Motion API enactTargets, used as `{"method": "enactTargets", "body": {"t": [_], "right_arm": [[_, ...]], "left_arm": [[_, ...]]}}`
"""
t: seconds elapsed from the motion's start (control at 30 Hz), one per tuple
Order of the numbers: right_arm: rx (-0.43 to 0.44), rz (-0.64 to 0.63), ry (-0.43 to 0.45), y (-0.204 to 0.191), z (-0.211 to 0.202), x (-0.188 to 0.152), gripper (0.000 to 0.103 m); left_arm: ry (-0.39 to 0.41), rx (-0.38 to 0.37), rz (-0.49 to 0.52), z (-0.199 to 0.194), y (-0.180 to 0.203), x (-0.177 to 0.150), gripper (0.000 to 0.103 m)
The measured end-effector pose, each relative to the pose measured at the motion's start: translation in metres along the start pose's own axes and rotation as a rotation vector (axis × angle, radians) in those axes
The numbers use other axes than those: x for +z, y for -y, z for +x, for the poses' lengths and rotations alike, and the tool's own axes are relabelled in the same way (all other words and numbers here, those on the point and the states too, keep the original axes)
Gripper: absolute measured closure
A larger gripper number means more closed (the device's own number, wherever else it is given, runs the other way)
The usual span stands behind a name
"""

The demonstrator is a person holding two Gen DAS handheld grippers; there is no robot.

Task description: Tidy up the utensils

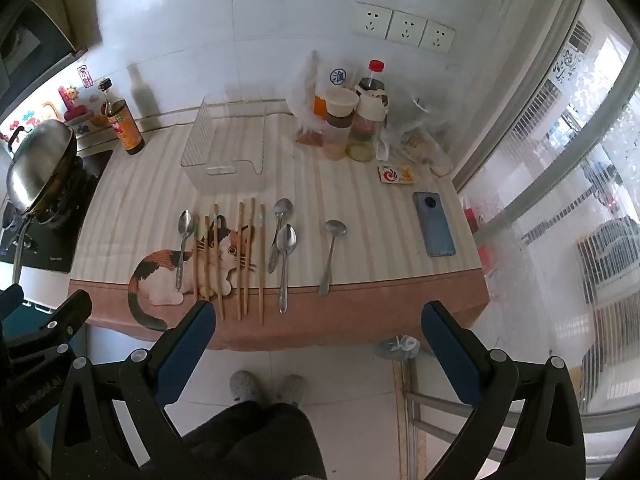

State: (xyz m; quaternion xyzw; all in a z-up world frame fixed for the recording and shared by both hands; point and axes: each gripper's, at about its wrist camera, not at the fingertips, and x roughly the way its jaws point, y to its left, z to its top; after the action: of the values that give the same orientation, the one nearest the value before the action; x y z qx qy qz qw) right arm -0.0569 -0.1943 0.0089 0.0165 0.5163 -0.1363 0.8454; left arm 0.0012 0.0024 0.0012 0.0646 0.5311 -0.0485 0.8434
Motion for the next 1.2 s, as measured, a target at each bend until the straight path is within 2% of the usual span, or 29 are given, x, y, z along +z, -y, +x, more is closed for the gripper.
{"method": "enactTargets", "body": {"t": [1.2], "right_arm": [[-0.005,0.000,0.006,0.003,-0.007,0.000,0.000]], "left_arm": [[0.001,-0.008,0.009,-0.011,0.017,0.006,0.000]]}}
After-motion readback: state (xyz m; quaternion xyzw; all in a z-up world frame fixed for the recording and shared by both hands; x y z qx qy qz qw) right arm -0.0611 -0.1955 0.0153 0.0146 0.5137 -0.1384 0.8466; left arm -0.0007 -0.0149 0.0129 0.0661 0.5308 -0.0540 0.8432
